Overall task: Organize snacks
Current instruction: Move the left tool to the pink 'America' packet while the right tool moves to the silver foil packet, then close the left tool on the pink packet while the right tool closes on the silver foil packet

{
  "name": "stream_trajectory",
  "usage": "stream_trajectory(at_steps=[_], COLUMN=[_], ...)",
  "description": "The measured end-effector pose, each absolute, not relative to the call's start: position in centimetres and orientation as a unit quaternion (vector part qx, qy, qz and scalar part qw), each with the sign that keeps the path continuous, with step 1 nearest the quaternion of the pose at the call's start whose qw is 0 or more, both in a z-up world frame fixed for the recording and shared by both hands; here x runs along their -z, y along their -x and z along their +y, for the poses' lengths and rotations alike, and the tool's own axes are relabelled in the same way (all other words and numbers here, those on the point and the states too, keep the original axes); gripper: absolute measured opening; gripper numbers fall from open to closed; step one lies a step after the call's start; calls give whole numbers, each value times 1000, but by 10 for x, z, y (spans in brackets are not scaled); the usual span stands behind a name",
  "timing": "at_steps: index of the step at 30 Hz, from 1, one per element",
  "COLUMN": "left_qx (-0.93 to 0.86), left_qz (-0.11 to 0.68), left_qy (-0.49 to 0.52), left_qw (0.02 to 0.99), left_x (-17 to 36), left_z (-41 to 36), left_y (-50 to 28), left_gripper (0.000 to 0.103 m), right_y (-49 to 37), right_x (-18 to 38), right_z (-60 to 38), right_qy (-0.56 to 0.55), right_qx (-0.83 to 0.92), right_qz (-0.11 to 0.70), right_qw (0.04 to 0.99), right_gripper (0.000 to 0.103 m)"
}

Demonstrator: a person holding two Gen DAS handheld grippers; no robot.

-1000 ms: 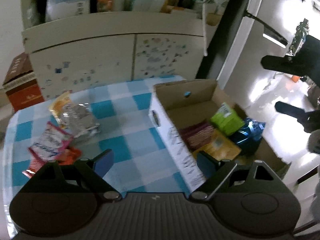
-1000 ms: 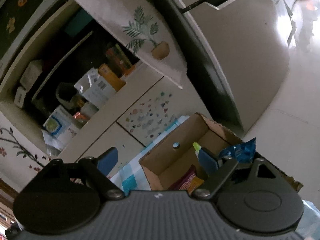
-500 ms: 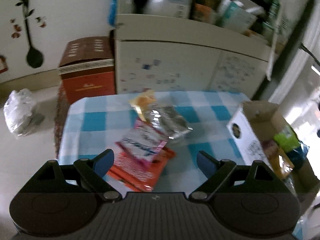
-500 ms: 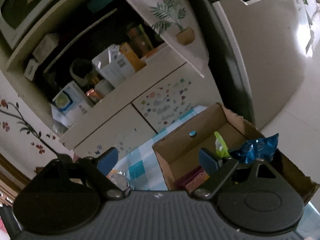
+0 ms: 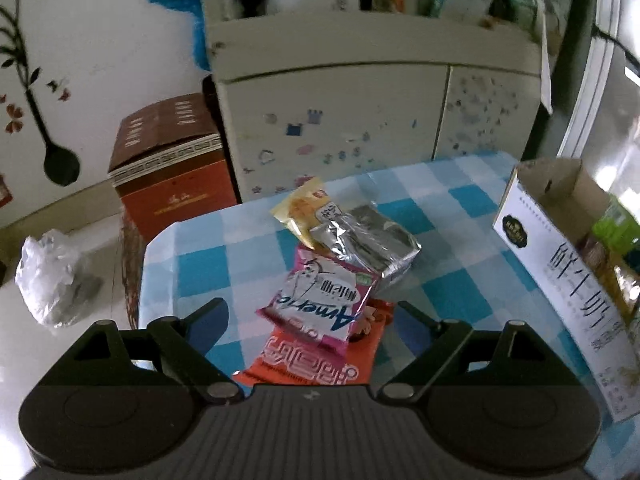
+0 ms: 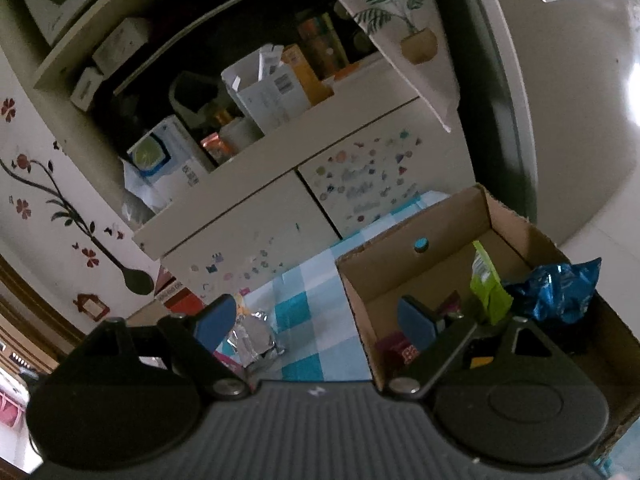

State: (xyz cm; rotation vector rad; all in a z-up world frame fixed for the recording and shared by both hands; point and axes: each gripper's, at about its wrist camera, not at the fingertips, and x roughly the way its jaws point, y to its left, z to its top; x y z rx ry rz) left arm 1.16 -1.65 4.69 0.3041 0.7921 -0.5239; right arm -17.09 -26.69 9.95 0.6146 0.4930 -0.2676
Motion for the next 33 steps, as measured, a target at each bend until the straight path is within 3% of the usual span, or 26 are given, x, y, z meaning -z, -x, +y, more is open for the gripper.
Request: stream_trajectory(at_steps=[18, 25, 33], left_qx=[262, 263, 255], left_qz=[398, 431, 448], left_qy=[-148, -109, -99], left_qw=[867, 856, 851], left_x=[-6, 0, -5], left_z=[-44, -35, -21], left_y=[-50, -59, -57], left_gripper=[92, 72, 69], right_y=[146, 126, 77], right_x=[-84, -69, -46], right_z=[-231, -216, -194], right_qy=[-247, -235, -202], right_qx=[85, 63, 24], right_qz=[272, 293, 313], right_qw=[926, 925, 928], right_gripper=[88, 88, 88])
